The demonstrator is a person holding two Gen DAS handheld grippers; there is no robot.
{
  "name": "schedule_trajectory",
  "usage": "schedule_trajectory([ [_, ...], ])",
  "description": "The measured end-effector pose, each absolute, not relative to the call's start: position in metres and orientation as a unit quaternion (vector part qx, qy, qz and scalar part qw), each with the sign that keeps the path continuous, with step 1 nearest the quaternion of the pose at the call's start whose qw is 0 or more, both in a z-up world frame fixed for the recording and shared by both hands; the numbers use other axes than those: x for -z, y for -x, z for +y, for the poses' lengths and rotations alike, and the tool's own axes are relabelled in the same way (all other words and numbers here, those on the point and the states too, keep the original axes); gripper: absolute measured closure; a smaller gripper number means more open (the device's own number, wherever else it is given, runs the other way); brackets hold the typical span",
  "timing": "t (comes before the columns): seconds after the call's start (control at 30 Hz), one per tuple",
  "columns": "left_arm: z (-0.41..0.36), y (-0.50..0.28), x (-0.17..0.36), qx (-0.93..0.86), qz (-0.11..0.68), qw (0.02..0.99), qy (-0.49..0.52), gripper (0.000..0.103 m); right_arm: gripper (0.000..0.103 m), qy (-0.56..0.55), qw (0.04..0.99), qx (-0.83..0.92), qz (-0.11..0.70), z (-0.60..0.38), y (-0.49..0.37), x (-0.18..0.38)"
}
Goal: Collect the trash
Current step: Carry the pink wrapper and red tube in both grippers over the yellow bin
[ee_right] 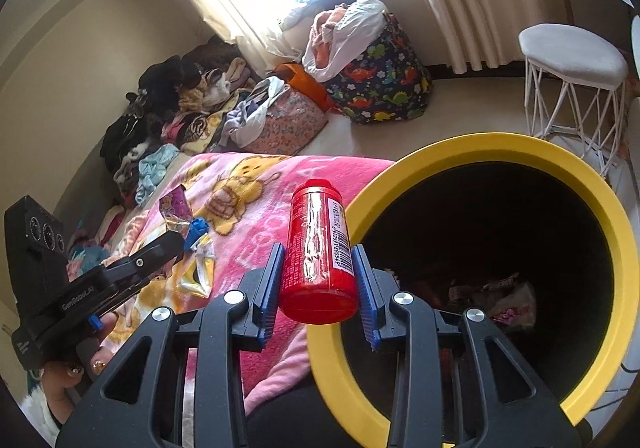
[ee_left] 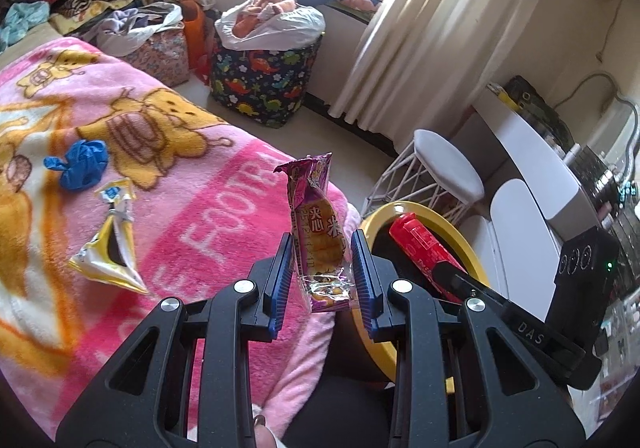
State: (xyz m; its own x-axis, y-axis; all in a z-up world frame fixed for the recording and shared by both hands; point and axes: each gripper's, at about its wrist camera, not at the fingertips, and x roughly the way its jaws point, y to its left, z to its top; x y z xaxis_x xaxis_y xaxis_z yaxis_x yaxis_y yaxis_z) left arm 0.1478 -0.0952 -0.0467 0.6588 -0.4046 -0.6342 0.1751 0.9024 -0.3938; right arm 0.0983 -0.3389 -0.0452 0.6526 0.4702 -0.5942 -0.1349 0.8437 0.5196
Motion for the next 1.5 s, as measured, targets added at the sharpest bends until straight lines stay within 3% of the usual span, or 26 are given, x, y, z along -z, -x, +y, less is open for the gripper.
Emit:
schedule_trajectory([
  [1.5, -0.211, -0.137, 0.065, 0.275, 0.412, 0.867, 0.057, 0.080, 0.070, -0.265, 0.892, -0.041, 0.363, -0.434, -0.084, 0.067],
])
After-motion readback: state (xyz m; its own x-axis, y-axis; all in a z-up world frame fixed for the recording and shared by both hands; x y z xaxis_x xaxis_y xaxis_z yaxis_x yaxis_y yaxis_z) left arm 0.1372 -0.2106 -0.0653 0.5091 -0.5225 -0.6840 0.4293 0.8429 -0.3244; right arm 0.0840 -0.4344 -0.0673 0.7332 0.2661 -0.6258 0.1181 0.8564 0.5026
